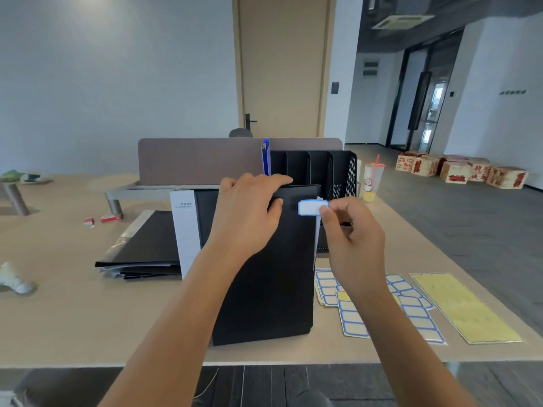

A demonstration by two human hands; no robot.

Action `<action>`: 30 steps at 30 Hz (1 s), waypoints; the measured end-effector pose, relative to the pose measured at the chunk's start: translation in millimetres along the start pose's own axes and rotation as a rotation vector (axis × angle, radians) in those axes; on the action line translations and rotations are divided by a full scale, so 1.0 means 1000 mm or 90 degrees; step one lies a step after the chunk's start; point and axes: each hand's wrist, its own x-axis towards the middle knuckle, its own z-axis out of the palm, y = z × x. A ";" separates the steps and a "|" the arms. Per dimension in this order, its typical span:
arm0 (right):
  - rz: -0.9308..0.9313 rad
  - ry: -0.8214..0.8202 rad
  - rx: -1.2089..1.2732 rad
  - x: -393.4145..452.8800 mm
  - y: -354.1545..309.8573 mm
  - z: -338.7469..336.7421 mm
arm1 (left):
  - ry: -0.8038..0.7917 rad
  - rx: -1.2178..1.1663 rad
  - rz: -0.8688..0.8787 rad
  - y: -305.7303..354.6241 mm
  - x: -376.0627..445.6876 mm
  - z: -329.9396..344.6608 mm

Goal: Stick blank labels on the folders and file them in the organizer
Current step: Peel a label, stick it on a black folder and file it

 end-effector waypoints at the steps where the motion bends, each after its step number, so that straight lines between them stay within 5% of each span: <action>1: -0.002 0.006 -0.001 0.001 -0.003 0.001 | 0.001 -0.004 0.003 0.000 -0.001 -0.001; 30: 0.022 -0.036 0.043 0.005 -0.017 0.006 | 0.042 -0.042 0.032 0.009 -0.015 -0.007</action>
